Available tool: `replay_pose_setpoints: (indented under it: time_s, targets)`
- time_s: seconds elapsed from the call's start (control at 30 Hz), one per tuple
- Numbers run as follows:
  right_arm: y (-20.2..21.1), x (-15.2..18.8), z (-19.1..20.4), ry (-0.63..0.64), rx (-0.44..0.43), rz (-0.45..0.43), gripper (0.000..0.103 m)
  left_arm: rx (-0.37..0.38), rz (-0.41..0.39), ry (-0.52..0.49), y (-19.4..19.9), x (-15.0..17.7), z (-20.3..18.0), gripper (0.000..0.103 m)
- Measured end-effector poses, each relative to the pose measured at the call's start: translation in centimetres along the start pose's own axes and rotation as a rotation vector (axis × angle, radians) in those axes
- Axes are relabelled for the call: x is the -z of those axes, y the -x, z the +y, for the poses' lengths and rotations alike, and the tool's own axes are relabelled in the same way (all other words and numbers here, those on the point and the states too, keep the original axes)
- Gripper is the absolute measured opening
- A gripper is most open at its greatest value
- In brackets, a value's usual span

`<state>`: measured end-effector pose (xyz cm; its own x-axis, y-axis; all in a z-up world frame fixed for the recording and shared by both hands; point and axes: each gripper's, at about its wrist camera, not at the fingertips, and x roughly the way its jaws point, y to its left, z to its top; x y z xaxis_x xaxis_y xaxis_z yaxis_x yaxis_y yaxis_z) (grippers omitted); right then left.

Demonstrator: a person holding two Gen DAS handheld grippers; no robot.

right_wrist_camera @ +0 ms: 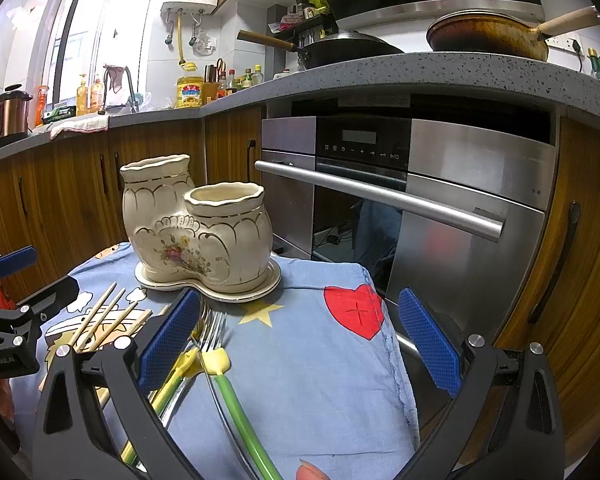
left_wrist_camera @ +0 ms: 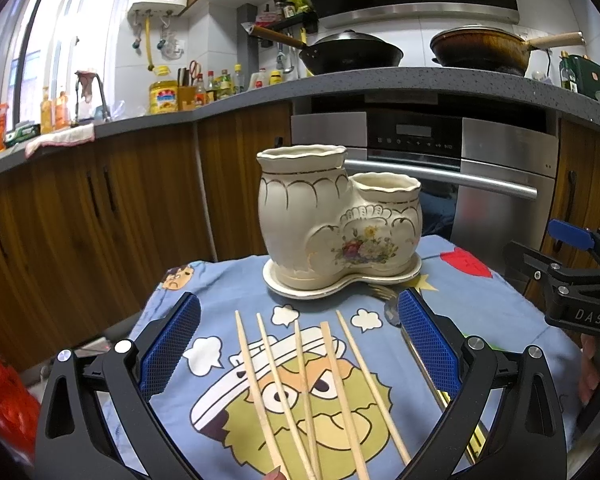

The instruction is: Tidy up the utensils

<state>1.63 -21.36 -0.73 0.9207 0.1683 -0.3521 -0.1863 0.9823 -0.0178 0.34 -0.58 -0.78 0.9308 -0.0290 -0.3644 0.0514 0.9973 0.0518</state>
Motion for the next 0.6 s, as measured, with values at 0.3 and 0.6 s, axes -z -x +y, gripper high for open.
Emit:
replay_pose_setpoints:
  time_s: [0.3, 0.6]
  targets:
    - [-0.02, 0.03, 0.01, -0.001, -0.001, 0.001, 0.098, -0.002, 0.000, 0.003, -0.05, 0.02, -0.09, 0.098]
    - [-0.15, 0.12, 0.00, -0.003, -0.003, 0.005, 0.098, -0.001, 0.004, 0.002, -0.13, 0.12, -0.17, 0.098]
